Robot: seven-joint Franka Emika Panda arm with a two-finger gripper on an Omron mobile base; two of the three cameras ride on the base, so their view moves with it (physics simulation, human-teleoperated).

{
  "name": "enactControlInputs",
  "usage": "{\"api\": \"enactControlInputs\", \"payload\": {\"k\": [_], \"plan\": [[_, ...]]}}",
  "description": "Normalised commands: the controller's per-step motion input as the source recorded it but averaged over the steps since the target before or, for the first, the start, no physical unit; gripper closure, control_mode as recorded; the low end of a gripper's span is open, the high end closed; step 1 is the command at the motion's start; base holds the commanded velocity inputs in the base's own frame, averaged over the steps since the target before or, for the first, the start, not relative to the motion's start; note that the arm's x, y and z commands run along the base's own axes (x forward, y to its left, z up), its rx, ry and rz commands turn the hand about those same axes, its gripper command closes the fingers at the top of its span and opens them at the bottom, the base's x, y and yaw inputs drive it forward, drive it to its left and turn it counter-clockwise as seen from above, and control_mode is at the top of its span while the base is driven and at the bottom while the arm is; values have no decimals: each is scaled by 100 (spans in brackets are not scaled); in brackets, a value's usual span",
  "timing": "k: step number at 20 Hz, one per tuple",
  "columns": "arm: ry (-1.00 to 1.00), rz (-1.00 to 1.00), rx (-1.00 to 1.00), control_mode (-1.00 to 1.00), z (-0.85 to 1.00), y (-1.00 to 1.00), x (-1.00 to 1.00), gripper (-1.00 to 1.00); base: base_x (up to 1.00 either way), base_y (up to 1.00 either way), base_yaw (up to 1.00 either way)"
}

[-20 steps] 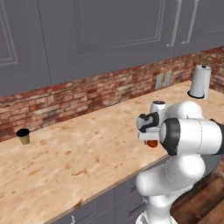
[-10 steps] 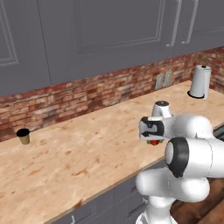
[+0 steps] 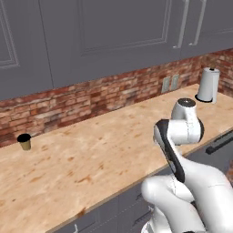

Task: Place the garlic and tomato inside the fridge drawer. Close the drawer after placing the vegetables.

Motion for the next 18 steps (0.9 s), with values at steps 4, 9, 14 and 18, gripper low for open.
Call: {"api": "enactControlInputs", "payload": {"k": [4,9,14,18], "plan": [[-8,2,-8,-100,9,47,-50,100,0,0,0],[0,1,-1,100,-2,7,-3,100,-71,57,3],[0,0,0,100,0,0,0,100,-100,79,8],[0,0,0,100,0,0,0,100,-100,59,16]]}}
